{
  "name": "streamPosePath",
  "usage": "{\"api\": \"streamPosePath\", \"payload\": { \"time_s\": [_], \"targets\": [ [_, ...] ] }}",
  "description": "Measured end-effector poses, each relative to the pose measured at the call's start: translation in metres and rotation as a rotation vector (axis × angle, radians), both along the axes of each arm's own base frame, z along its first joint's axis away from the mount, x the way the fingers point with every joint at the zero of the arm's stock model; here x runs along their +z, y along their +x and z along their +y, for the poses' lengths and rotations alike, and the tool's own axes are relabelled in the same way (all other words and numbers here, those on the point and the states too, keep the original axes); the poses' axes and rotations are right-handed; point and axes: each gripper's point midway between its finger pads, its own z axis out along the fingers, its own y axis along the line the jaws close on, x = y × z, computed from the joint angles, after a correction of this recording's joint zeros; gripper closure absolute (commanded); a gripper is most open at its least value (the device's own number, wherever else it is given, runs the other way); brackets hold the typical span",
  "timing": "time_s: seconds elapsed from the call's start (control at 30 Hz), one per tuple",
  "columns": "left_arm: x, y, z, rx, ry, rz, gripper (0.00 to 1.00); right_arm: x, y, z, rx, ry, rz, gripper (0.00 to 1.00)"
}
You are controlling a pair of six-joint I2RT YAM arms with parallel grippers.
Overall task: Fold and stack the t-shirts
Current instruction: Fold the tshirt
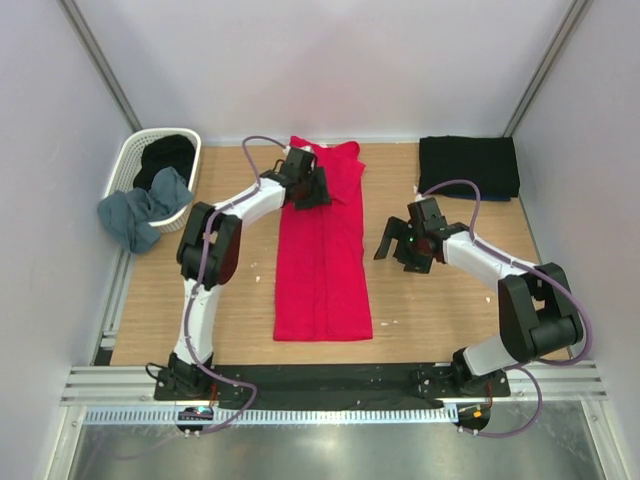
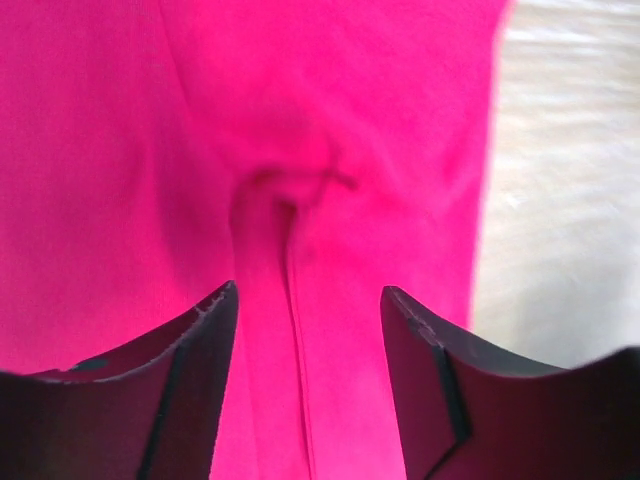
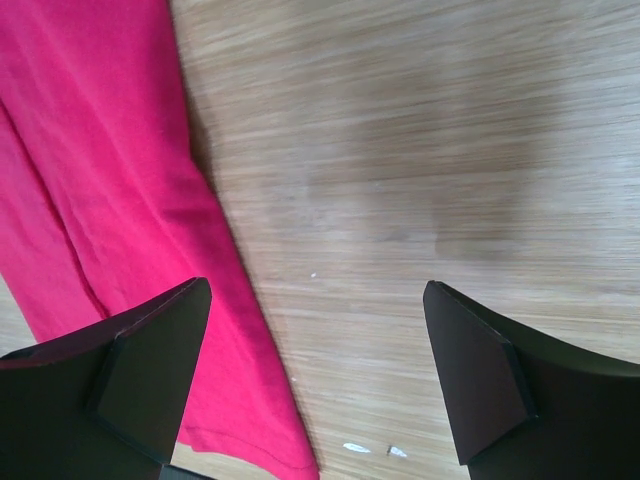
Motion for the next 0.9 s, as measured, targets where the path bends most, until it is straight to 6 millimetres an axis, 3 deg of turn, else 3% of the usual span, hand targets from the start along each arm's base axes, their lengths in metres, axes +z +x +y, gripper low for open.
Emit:
{"api": "streamPosePath", "payload": {
  "time_s": [0.23, 0.33, 0.43, 0.53, 0.63, 0.9],
  "targets": [
    [0.077, -0.059, 0.014, 0.005, -0.074, -0.05, 0.34, 0.003, -0.02, 0.044, 0.091, 0.077, -0.009, 0.12],
    [0.092, -0.092, 0.025, 0.006, -0.09, -0.055, 0.34, -0.002, -0.041, 0.065, 0.132, 0.109, 0.009, 0.21],
    [0.085, -0.129, 0.04, 0.009, -0.084, -0.017, 0.33, -0.012, -0.066, 0.077, 0.158, 0.12, 0.05, 0.28],
    [0.065, -0.171, 0.06, 0.019, -0.055, 0.061, 0.33, -0.022, -0.089, 0.082, 0.153, 0.133, 0.095, 0.33],
    [0.052, -0.209, 0.081, 0.044, -0.042, 0.116, 0.32, -0.023, -0.107, 0.085, 0.132, 0.152, 0.105, 0.38],
    [0.03, -0.273, 0.112, 0.128, -0.085, 0.197, 0.32, -0.027, -0.16, 0.094, 0.088, 0.191, 0.176, 0.44]
  ]
}}
